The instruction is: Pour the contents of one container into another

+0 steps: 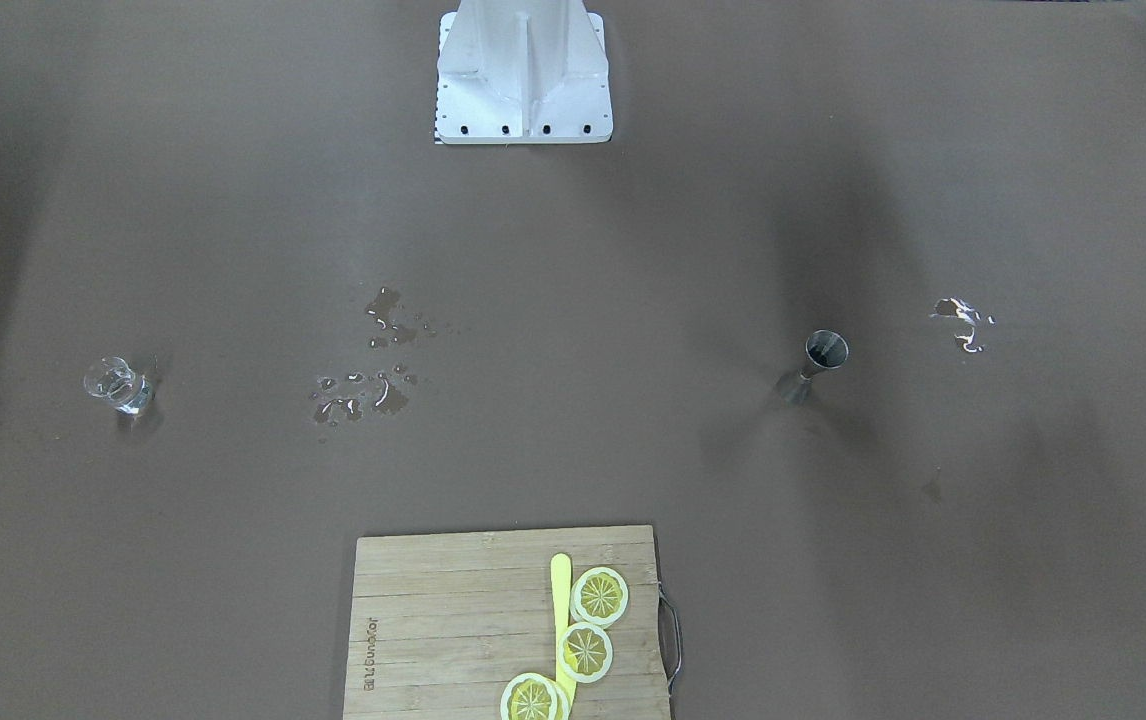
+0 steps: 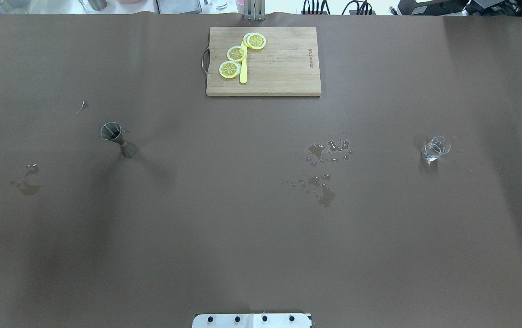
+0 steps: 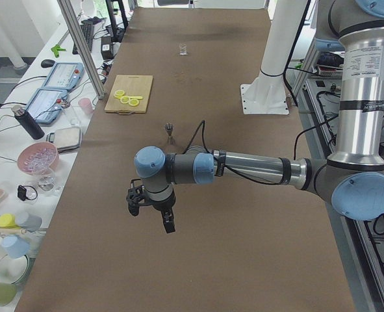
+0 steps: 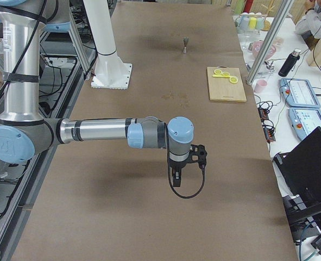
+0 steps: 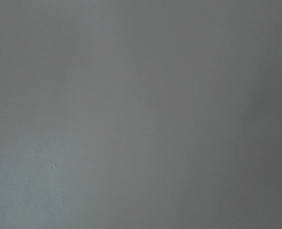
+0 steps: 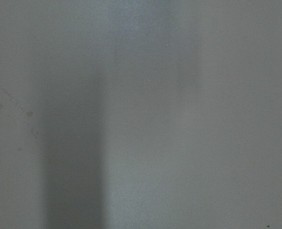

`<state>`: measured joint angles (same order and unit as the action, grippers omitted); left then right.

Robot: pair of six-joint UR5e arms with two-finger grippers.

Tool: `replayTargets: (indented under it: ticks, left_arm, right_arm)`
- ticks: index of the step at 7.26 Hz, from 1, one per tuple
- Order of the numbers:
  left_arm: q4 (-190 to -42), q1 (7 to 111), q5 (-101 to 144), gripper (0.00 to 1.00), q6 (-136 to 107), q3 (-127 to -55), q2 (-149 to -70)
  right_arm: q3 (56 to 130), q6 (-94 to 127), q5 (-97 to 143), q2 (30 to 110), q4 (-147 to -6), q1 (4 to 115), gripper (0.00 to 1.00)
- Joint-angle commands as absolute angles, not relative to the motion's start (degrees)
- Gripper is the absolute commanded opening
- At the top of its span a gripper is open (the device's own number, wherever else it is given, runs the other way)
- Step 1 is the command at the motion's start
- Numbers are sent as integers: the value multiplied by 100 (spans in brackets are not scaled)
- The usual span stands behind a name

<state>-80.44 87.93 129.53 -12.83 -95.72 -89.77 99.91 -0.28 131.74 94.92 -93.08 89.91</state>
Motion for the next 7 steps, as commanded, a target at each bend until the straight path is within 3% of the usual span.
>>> replayTargets:
  ticks: [1,7]
  left_arm:
    - [-8060,8789,12937,98,-1144,-9493,-9070]
    - [-8051,8780,12937,98,-791,-9492,-9044]
  right_arm:
    - [10028,17,13131,9466,-9308,8991,100]
    - [9994,-61,13140,9571,-9308,8991,100]
